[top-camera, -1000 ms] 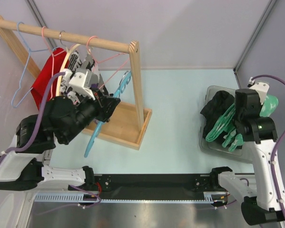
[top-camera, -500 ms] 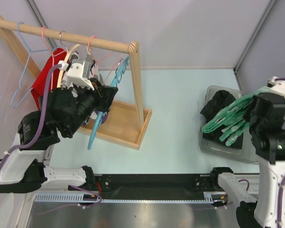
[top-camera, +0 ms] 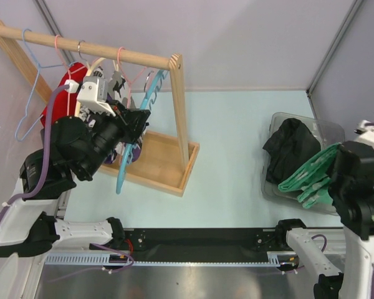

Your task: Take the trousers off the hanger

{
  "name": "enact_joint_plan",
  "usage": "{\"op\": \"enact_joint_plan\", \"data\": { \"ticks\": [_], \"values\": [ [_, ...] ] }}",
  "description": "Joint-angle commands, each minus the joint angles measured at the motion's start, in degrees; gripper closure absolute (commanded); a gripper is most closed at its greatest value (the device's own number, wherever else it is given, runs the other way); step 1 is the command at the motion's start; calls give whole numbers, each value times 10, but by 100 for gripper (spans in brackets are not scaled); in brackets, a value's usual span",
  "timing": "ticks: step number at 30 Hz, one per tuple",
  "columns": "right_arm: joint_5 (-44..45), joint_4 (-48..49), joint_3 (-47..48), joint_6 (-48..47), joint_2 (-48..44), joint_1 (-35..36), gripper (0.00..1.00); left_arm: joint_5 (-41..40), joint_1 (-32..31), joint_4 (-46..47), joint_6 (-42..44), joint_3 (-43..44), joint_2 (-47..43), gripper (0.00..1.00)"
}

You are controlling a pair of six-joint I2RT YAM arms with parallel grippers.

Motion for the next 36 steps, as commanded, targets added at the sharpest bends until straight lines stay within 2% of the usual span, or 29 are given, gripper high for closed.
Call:
{"op": "enact_joint_plan", "data": {
  "ticks": [1, 4, 11, 13, 14, 15, 18, 21, 24, 29, 36],
  "values": [
    [9, 107, -68, 17, 52, 2, 100, 16, 19, 37, 6, -2, 7, 100],
    [-23, 164, -120, 21, 95, -16, 100, 22, 36, 38, 3, -2, 6, 100],
    [-93, 259, -167, 20, 203, -78, 98, 65, 79, 25, -11, -3, 9, 100],
    [-112, 268, -164, 26, 215, -85, 86, 84, 97, 22, -16, -3, 11, 100],
    [-123, 267, -160, 27, 220, -85, 77, 91, 104, 22, -18, -3, 11, 100],
    [-136, 264, -156, 31, 233, -84, 56, 98, 110, 22, -21, -2, 13, 100],
    [-136, 236, -141, 29, 235, -76, 25, 126, 136, 25, -26, 2, 19, 100],
    [-149, 218, -130, 32, 206, -65, 9, 160, 162, 26, -31, 13, 30, 100],
    [-167, 200, -115, 38, 182, -52, 6, 187, 184, 30, -38, 24, 38, 100],
    [-158, 182, -97, 52, 138, 33, 6, 222, 214, 38, -49, 47, 59, 100],
    [-132, 165, -83, 85, 131, 140, 6, 235, 229, 46, -80, 75, 93, 100]
  ]
}}
